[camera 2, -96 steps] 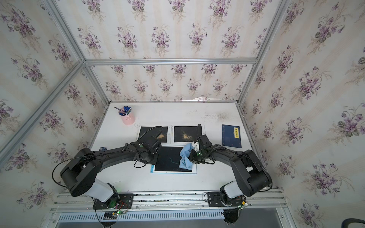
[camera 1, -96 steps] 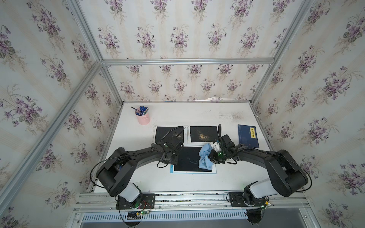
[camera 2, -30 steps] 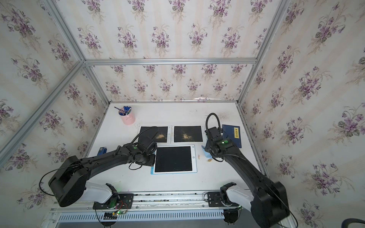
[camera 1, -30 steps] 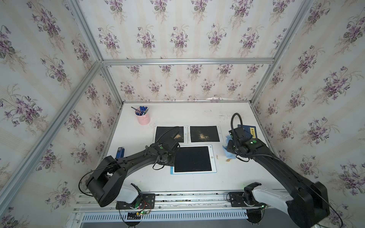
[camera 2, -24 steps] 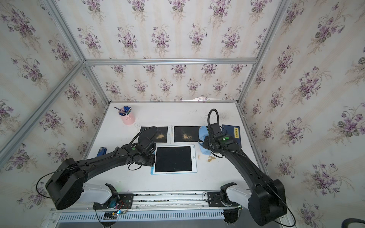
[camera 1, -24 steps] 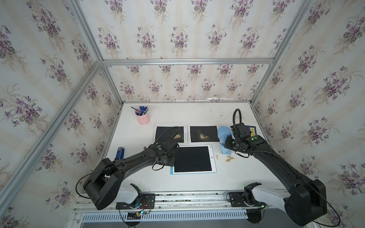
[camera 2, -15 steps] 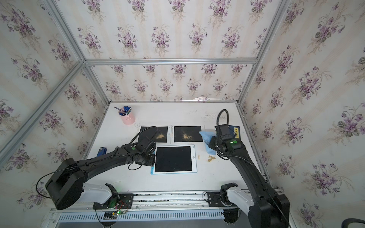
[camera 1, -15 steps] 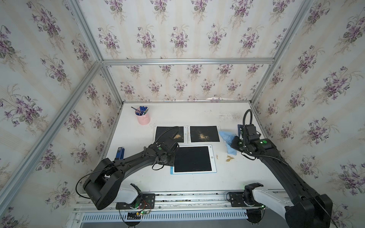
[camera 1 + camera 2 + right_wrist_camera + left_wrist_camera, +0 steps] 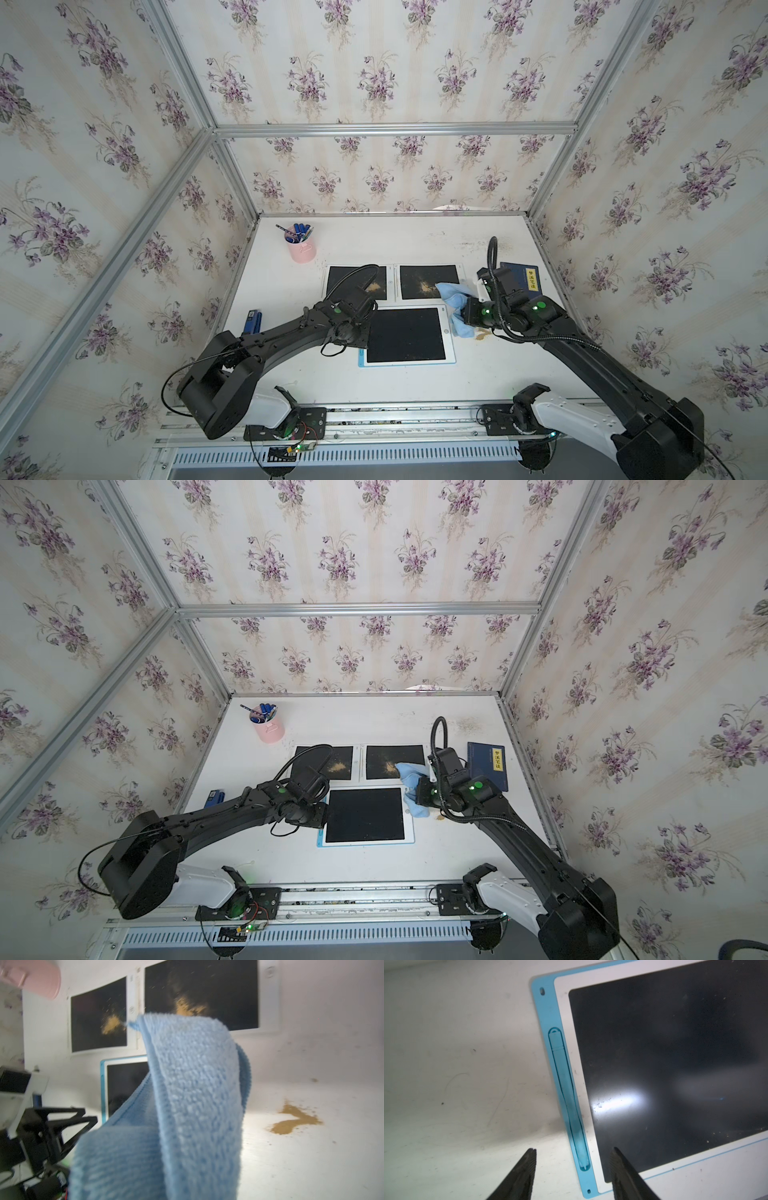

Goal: Wipe the drawing tablet
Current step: Wipe the dirt from the drawing tablet.

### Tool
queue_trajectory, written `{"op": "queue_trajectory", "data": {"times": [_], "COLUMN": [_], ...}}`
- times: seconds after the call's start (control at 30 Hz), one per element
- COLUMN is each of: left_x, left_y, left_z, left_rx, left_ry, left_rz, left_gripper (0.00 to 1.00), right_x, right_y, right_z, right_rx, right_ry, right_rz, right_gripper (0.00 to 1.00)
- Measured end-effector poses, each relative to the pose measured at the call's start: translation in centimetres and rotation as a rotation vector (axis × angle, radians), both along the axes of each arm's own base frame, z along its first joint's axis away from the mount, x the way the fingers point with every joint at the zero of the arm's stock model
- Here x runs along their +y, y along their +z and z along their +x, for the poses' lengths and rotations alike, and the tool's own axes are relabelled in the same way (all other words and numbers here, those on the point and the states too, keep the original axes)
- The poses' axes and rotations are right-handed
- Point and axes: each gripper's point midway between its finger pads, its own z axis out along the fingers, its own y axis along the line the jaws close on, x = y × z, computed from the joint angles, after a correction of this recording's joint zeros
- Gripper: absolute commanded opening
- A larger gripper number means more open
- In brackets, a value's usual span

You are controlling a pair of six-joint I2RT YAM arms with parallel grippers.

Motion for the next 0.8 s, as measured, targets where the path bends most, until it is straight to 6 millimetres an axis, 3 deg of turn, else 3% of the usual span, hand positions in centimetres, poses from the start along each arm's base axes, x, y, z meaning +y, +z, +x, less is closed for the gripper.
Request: {"op": "queue_trajectory", "data": {"times": [0.17, 0.3, 0.47, 0.63, 0.8], "left_x": [0.1, 0.1, 0.3, 0.3, 0.3], "left_y": [-0.9, -1.2, -1.2, -1.6, -2.3], "left_z": [-0.1, -0.2, -0.3, -0.2, -0.3], "left_rx": [0.024, 0.028, 0.024, 0.021, 0.035], "left_ry": [0.0, 0.002, 0.005, 0.005, 0.001], "left_rz": [0.018, 0.02, 0.02, 0.02, 0.03], "left_gripper": [0.6, 0.6, 0.6, 0.6, 0.6], "right_x": [5.1, 8.1, 10.1, 14.0, 15.0], "right_y": [-0.4, -2.3, -4.5, -5.8, -7.7], "right_z": [-2.6, -4.0, -4.9, -5.8, -5.7], "right_rx": [0.086, 0.184, 0.254, 0.297, 0.321], "right_ry": [0.15, 0.189, 0.163, 0.192, 0.156], "right_rz": [0.014, -0.034, -0.063, -0.016, 0.003], "right_gripper": [0.0, 0.0, 0.0, 0.0, 0.0]}}
